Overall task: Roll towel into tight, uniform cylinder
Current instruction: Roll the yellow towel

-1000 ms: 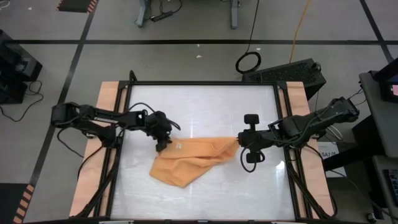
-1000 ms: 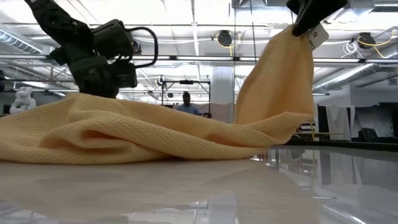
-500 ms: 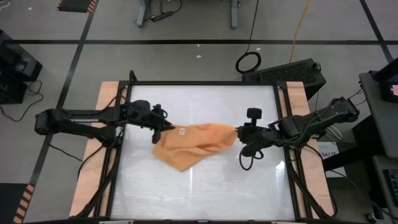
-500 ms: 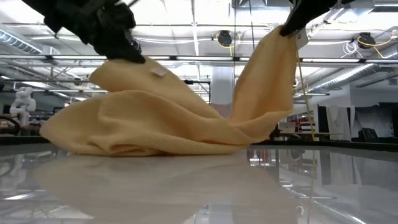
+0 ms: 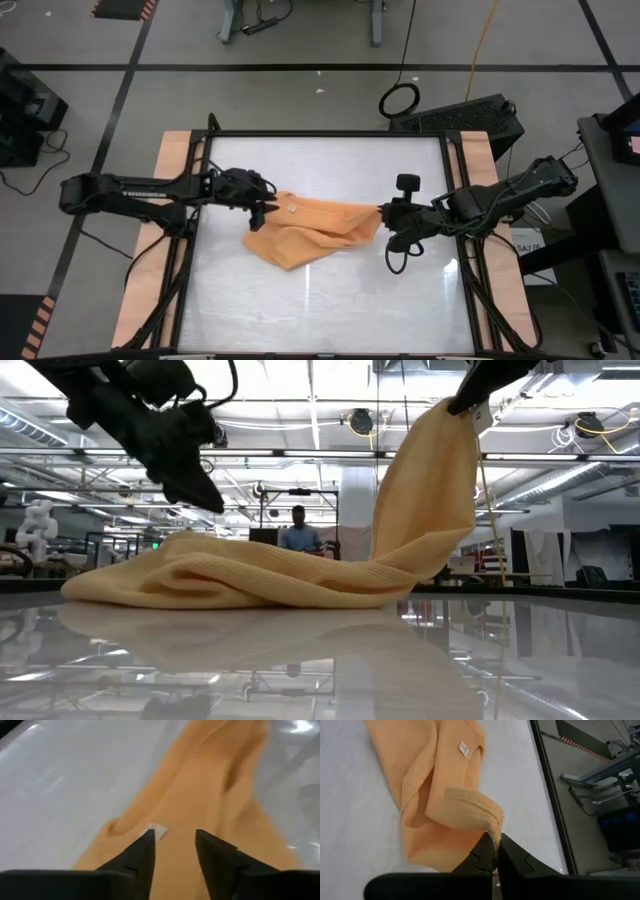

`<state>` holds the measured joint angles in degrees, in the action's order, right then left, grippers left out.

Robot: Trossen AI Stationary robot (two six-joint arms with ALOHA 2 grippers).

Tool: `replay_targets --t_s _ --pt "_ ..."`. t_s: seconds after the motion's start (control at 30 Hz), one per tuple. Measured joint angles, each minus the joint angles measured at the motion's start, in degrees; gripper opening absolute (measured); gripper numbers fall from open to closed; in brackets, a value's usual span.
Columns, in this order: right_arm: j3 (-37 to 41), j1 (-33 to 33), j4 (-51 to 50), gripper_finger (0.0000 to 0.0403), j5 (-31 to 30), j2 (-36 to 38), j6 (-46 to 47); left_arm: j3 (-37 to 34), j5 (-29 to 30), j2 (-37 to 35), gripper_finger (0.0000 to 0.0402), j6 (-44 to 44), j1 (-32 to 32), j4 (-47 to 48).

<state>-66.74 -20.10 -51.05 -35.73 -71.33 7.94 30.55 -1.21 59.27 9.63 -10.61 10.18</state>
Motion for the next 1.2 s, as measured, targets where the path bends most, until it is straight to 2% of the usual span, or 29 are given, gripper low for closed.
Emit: replay_targets --t_s 0.2,0.37,0.57,0.77,0.97,1.2 --pt "0.0 0.0 0.04 0.0002 0.0 0.0 -0.55 0.0 8.28 4.42 0.0201 -0.51 -0.55 -2.82" --pt "0.0 0.0 0.28 0.0002 0.0 0.0 -1.46 0.0 5.44 10.7 0.0212 -5.66 -1.74 -6.48" --pt "0.0 0.0 0.26 0.0002 0.0 0.0 -1.57 0.0 3.81 17.1 0.02 -7.21 -4.66 -8.71" --pt "0.0 0.0 0.25 0.0002 0.0 0.0 -1.59 0.0 -2.11 20.89 0.0154 -9.72 -6.71 -10.19" --pt "0.0 0.0 0.18 0.0002 0.0 0.0 -1.6 0.0 -1.81 20.36 0.0018 -11.24 -6.53 -10.2" --pt "0.0 0.0 -0.09 0.0002 0.0 0.0 -1.6 0.07 1.14 15.77 0.001 -8.19 -6.64 -10.06"
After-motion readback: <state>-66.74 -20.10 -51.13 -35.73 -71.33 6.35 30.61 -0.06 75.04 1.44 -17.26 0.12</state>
